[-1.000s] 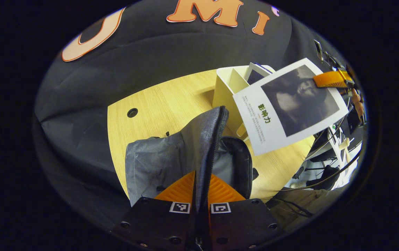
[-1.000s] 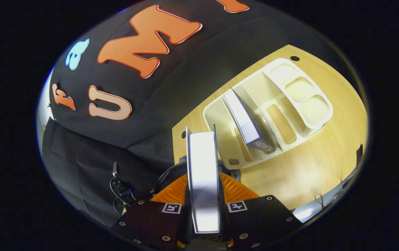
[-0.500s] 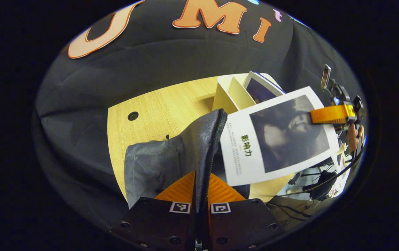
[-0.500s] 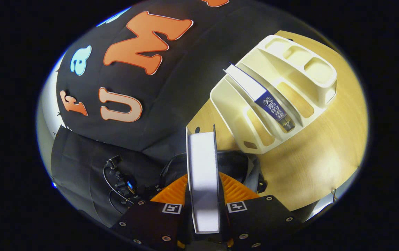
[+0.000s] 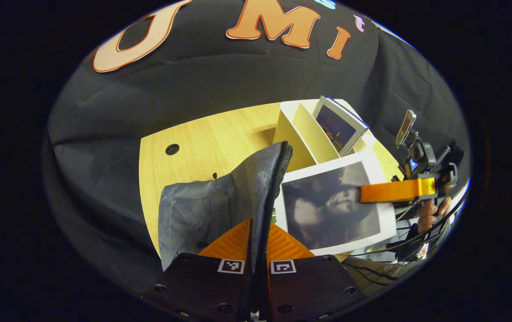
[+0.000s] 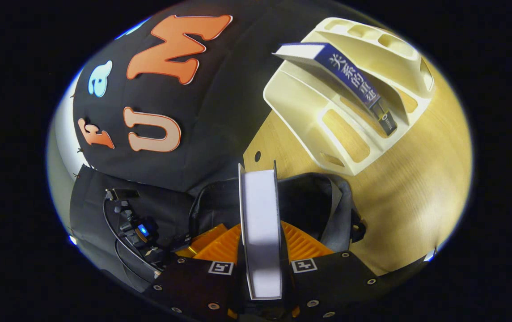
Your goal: Open the schoolbag, grab two books from the bookshelf and put them into the schoolbag.
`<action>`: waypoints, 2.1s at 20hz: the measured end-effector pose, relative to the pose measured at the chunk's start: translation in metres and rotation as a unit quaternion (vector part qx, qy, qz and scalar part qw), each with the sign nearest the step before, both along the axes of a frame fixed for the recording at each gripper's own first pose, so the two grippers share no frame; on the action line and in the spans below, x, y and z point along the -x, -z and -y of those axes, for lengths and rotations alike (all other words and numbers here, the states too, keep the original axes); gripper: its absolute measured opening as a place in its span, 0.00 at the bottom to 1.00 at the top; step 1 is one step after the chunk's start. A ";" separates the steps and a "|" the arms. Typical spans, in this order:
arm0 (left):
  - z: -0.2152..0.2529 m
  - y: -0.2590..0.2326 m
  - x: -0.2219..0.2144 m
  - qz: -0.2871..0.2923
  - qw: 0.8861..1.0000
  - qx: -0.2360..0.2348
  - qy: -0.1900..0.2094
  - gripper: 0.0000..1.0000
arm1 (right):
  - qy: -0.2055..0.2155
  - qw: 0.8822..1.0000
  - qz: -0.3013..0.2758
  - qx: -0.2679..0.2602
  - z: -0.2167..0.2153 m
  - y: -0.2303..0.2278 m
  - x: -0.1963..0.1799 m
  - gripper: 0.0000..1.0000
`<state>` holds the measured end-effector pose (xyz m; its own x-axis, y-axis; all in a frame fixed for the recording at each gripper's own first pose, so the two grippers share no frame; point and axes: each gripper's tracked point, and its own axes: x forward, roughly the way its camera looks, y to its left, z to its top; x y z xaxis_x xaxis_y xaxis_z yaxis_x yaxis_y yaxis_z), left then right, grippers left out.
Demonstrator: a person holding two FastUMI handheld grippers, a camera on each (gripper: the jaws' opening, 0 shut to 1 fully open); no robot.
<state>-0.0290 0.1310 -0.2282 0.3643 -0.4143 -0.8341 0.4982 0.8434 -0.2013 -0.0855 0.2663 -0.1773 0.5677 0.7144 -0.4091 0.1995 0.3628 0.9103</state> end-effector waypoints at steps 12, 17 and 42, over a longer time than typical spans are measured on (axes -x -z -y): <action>0.008 -0.002 0.009 0.000 1.000 0.019 0.001 0.07 | 0.020 1.000 0.015 -0.014 -0.072 0.046 -0.012 0.33; 0.013 -0.001 0.013 -0.003 1.000 0.027 -0.011 0.07 | 0.016 1.000 0.011 -0.023 -0.097 0.059 -0.019 0.33; 0.033 0.024 0.027 -0.030 0.998 -0.003 -0.063 0.07 | -0.140 0.956 0.028 0.257 0.106 0.026 -0.016 0.98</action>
<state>-0.0563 0.0982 -0.2519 0.3625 -0.3632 -0.8583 0.3744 0.9001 -0.2227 -0.0694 0.1604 -0.2032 0.4147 0.5546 -0.7214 -0.0141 0.7967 0.6043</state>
